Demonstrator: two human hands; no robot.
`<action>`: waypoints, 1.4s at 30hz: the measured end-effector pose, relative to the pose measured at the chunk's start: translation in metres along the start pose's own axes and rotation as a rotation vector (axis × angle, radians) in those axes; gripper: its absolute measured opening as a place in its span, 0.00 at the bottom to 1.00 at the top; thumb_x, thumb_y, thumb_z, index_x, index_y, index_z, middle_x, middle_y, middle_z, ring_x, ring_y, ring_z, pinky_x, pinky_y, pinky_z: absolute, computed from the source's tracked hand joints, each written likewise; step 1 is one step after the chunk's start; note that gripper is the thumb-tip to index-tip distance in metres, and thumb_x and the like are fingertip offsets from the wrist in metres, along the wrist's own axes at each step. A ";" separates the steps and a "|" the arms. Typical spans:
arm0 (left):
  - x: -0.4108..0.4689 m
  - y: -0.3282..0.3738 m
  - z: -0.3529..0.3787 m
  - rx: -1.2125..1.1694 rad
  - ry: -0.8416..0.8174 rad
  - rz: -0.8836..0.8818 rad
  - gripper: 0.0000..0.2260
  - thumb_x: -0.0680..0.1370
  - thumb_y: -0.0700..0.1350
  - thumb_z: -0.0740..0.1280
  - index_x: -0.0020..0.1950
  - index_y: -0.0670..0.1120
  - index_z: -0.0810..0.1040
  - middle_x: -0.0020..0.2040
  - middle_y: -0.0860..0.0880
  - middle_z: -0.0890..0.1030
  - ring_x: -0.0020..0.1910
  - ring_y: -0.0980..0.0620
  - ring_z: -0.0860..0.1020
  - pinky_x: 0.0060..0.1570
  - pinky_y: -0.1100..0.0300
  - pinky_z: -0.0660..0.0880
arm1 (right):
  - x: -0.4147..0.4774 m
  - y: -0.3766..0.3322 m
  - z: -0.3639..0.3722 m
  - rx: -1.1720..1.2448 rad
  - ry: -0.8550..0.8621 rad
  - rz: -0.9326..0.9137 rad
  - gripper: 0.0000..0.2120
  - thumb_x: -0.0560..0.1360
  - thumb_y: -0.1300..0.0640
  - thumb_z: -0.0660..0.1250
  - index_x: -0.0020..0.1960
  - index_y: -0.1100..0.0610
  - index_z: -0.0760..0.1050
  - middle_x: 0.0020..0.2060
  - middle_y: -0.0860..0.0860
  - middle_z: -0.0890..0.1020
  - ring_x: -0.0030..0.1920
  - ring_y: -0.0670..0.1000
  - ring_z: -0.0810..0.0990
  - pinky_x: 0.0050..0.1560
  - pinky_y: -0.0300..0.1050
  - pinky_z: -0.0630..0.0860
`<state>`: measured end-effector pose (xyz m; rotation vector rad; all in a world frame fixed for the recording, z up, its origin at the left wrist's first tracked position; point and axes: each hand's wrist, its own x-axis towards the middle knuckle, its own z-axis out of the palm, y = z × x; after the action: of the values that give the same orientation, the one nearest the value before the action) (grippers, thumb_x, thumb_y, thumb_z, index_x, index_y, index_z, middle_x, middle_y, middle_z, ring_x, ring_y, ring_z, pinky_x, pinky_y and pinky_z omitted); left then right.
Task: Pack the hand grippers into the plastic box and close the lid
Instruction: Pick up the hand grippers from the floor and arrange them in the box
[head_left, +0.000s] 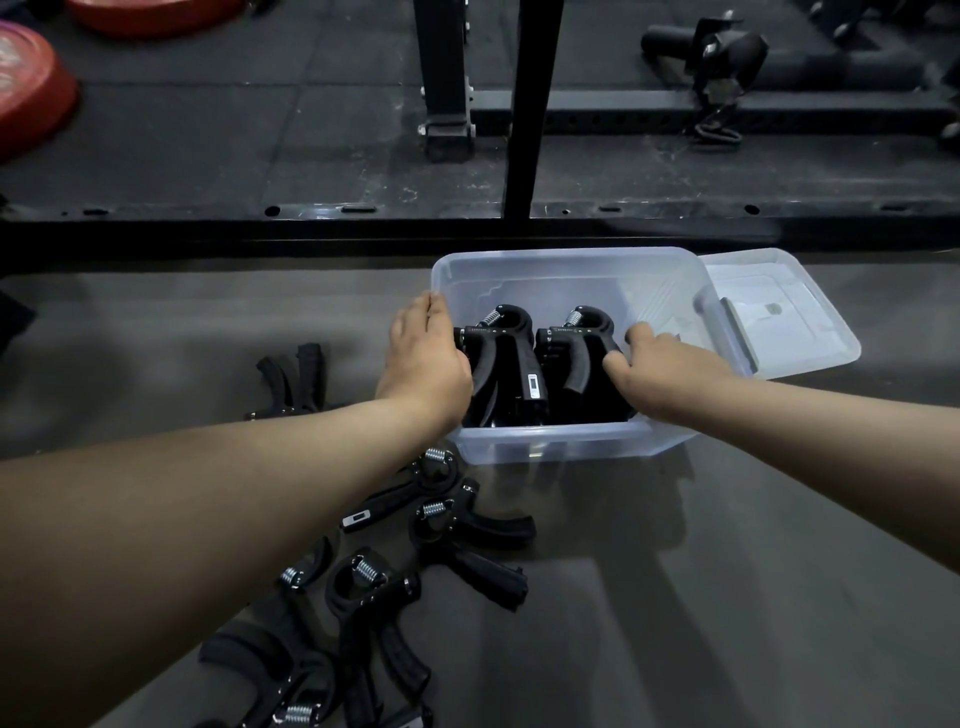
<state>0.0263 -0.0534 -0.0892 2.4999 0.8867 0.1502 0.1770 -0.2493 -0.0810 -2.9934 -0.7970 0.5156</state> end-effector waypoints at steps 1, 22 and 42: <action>0.000 0.000 0.000 0.000 0.000 0.000 0.29 0.78 0.41 0.55 0.79 0.43 0.51 0.79 0.46 0.51 0.76 0.47 0.50 0.75 0.55 0.49 | -0.001 0.001 -0.001 0.025 0.030 -0.005 0.21 0.78 0.42 0.49 0.60 0.56 0.66 0.56 0.60 0.75 0.54 0.62 0.75 0.50 0.54 0.71; 0.003 0.001 -0.003 -0.019 0.001 0.002 0.30 0.76 0.38 0.57 0.78 0.42 0.53 0.77 0.45 0.54 0.75 0.45 0.53 0.74 0.53 0.53 | -0.079 -0.085 0.044 -0.067 0.311 -1.286 0.14 0.71 0.57 0.65 0.56 0.58 0.76 0.52 0.55 0.75 0.47 0.58 0.76 0.48 0.51 0.72; 0.003 -0.005 -0.002 -0.082 -0.027 0.027 0.30 0.77 0.38 0.54 0.79 0.42 0.51 0.79 0.45 0.51 0.77 0.46 0.48 0.76 0.55 0.48 | -0.056 -0.154 0.133 -0.227 -0.301 -0.797 0.35 0.74 0.53 0.68 0.75 0.55 0.55 0.73 0.65 0.49 0.69 0.66 0.64 0.65 0.54 0.67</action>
<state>0.0247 -0.0474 -0.0902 2.4335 0.8195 0.1583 0.0152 -0.1536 -0.1764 -2.4489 -2.0352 0.8579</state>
